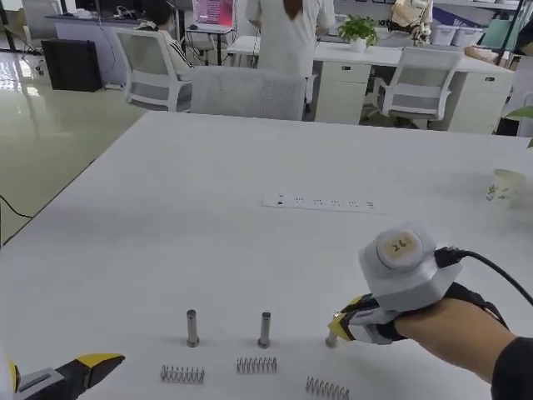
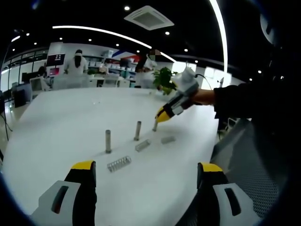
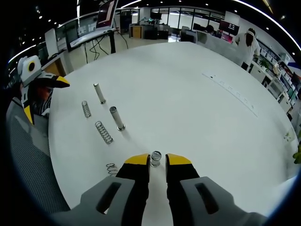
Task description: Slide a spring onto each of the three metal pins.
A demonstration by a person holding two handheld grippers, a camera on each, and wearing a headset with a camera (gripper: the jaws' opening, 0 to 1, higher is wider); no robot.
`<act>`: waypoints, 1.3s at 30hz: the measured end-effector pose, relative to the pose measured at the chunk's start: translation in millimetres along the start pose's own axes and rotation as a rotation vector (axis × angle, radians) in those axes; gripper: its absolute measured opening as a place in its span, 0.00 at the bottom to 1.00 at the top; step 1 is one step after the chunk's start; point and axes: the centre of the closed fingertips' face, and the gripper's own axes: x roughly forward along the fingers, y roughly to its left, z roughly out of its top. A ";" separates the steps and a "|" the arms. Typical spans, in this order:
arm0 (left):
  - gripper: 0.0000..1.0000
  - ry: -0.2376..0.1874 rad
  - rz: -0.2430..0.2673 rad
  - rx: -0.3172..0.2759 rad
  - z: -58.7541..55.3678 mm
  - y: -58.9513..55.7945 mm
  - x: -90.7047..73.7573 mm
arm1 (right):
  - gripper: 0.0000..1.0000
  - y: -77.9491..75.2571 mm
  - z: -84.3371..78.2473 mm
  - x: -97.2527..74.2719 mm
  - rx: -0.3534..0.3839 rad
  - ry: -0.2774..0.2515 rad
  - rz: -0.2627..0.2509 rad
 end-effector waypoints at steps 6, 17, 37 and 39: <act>0.85 -0.001 -0.003 0.002 0.8 0.4 1.3 | 0.12 -0.1 -0.7 -4.2 0.012 -0.011 -0.003; 0.85 -0.003 -0.017 0.016 4.4 -0.5 4.2 | 0.15 3.5 -14.7 -15.7 0.035 -0.014 -0.009; 0.85 0.003 -0.036 0.035 7.3 -2.6 9.1 | 0.16 37.9 -31.5 -31.2 -0.028 -0.006 0.060; 0.85 0.002 -0.036 0.036 7.6 -2.2 9.0 | 0.16 42.8 -34.3 -30.1 -0.037 0.005 0.079</act>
